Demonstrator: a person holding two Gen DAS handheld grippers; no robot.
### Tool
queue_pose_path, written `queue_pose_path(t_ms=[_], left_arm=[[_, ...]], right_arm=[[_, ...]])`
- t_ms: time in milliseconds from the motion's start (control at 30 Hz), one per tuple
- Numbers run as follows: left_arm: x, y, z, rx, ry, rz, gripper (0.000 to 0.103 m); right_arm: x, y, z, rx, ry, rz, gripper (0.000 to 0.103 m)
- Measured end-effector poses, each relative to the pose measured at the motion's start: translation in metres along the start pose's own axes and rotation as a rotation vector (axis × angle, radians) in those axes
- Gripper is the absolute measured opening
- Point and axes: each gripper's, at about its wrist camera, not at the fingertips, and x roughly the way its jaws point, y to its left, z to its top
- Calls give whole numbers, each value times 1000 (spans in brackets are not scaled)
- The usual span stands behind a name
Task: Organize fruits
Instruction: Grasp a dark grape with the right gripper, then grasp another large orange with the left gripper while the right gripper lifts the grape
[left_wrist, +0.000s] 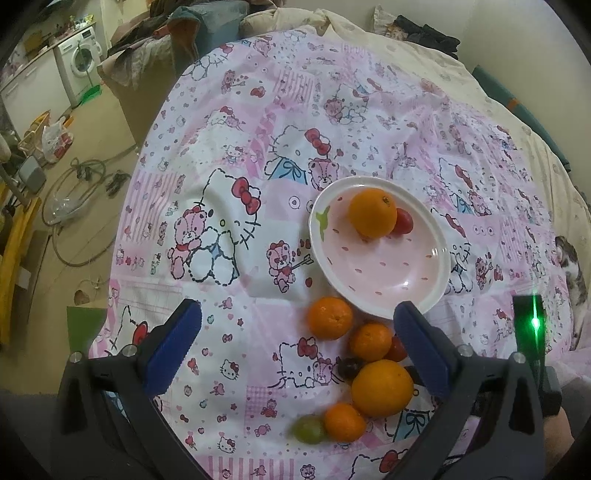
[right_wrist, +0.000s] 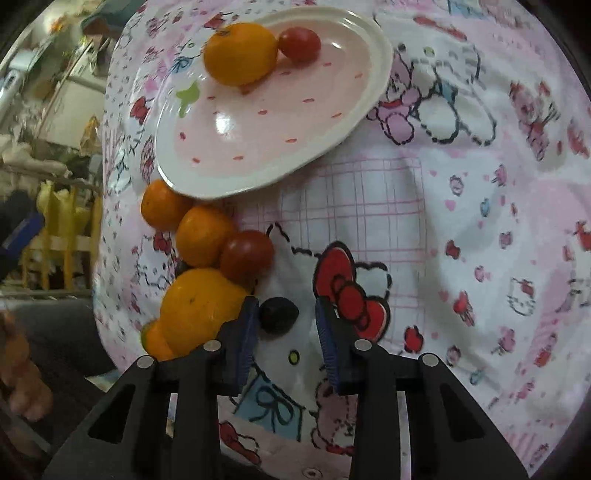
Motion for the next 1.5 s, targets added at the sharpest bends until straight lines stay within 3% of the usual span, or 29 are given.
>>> queue_pose_path(t_ms=[133,267,333,433,667,767,933,1067,1233,1333,1367,1400,1500], left_arm=[[-2,-3,0,7,-13,-2,103],[-1,-3,-1,8,-8,2,103],[0,-3,-1,7,-3,3,103],[1,-4,-1,7,-6,10,103],[3,-6,-1,22,-6,20,103],[9,-10,-5,38,22,8,103],[33,-31,-21,99,154,-37,102],[53,-61,-41,202,263,-55,87],[72,-92,-67,329,345,-16,82],[77,-105,-73,386,336,17,79],[76,-107,-74,399,329,20,74],[75,-111,-76,413,317,14,61],[68,-123,-84,475,288,22,53]], right_arm=[[6,-6,4,43,38,51,33],[8,-1,1,21,24,14,33],[10,3,0,8,21,12,25],[9,5,-1,-5,9,16,24],[-7,-14,-6,55,-25,115,24],[-22,-23,-10,82,-63,140,24],[-48,-40,-13,139,-136,181,24],[-67,-52,-17,166,-194,166,24],[-84,-64,-23,189,-245,163,24],[-90,-67,-26,191,-259,167,24],[-92,-68,-27,192,-262,167,24],[-93,-69,-28,192,-263,167,24],[-94,-70,-27,186,-261,171,24]])
